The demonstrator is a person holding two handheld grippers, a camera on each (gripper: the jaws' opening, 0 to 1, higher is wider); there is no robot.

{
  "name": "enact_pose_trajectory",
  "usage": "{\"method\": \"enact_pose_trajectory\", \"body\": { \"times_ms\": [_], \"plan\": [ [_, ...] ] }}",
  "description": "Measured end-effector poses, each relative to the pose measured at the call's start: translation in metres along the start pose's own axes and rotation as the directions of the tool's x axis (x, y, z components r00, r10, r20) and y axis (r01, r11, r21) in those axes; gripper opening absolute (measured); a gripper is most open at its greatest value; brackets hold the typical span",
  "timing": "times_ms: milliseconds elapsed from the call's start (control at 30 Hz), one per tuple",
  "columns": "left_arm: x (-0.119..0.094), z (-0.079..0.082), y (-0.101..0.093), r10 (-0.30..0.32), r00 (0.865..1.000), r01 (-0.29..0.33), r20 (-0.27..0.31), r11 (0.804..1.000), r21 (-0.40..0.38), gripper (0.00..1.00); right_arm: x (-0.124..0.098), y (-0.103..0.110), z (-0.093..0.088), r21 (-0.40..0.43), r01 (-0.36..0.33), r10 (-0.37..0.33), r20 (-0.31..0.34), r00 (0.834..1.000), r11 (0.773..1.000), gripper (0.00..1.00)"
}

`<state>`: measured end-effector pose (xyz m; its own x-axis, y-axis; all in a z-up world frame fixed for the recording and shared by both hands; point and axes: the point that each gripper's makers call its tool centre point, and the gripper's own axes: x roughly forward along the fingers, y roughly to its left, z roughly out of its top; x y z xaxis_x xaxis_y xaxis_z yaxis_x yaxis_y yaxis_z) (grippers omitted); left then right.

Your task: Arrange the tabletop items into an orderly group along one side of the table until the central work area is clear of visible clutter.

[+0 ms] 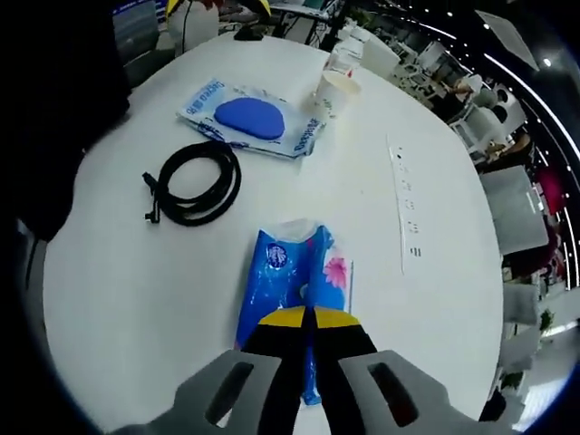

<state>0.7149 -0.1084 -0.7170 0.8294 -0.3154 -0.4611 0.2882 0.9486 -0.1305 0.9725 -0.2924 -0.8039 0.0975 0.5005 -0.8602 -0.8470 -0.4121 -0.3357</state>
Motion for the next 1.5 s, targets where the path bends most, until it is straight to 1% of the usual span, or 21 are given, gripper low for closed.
{"method": "enact_pose_trajectory", "body": {
  "times_ms": [67, 133, 433, 533, 633, 733, 1033, 1133, 1200, 1367, 1433, 1467, 1500],
  "plan": [
    [0.002, 0.0, 0.0, 0.001, 1.0, -0.001, -0.002, 1.0, -0.001, 0.94, 0.003, 0.001, -0.001, -0.009, -0.006, 0.006, 0.0, 1.0, 1.0, 0.0],
    [0.004, 0.0, 0.001, 0.001, 1.0, -0.001, -0.004, 1.0, -0.002, 0.94, 0.006, 0.0, -0.002, -0.039, -0.01, 0.01, -0.005, 1.0, 0.999, 0.0],
    [0.013, 0.001, 0.003, 0.005, 1.0, -0.006, -0.008, 1.0, -0.017, 0.94, 0.022, -0.004, -0.011, -0.051, -0.021, 0.02, -0.01, 1.0, 0.998, 0.0],
    [0.015, 0.0, 0.005, 0.008, 1.0, -0.008, -0.019, 1.0, -0.016, 0.94, 0.029, -0.002, -0.013, -0.045, -0.033, 0.033, -0.008, 0.999, 0.998, 0.0],
    [0.016, 0.0, 0.006, 0.009, 1.0, -0.009, -0.023, 1.0, -0.016, 0.94, 0.03, -0.002, -0.013, -0.049, -0.033, 0.033, -0.009, 0.999, 0.998, 0.0],
    [0.018, -0.002, 0.008, 0.008, 0.999, -0.008, -0.037, 1.0, -0.018, 0.93, 0.036, 0.0, -0.016, -0.06, -0.03, 0.029, -0.017, 0.999, 0.998, 0.0],
    [0.022, 0.0, 0.011, 0.011, 0.999, -0.012, -0.033, 1.0, -0.02, 0.93, 0.032, 0.0, -0.019, -0.058, -0.017, 0.015, -0.035, 0.999, 0.998, 0.0],
    [0.021, 0.0, 0.01, 0.015, 0.999, -0.016, -0.036, 1.0, -0.018, 0.93, 0.028, 0.001, -0.018, -0.013, -0.015, 0.014, -0.038, 0.999, 1.0, 0.0],
    [0.02, -0.002, 0.008, 0.013, 0.999, -0.014, -0.037, 1.0, -0.02, 0.93, 0.028, 0.0, -0.019, 0.0, -0.006, 0.006, -0.038, 0.999, 1.0, 0.0],
    [0.019, -0.004, 0.006, 0.01, 0.999, -0.011, -0.037, 1.0, -0.024, 0.93, 0.028, 0.004, -0.023, 0.032, -0.011, 0.012, -0.039, 0.999, 0.999, 0.0],
    [0.018, -0.004, 0.005, 0.011, 0.999, -0.012, -0.037, 1.0, -0.023, 0.93, 0.028, 0.005, -0.023, 0.071, -0.012, 0.014, -0.033, 0.999, 0.997, 0.0],
    [0.018, -0.004, 0.005, 0.012, 0.999, -0.013, -0.036, 1.0, -0.024, 0.93, 0.029, 0.006, -0.024, 0.12, -0.011, 0.014, -0.03, 0.999, 0.993, 0.0],
    [0.018, -0.004, 0.005, 0.012, 0.999, -0.013, -0.035, 1.0, -0.025, 0.93, 0.029, 0.005, -0.024, 0.119, -0.011, 0.014, -0.026, 1.0, 0.993, 0.0]
  ]
}}
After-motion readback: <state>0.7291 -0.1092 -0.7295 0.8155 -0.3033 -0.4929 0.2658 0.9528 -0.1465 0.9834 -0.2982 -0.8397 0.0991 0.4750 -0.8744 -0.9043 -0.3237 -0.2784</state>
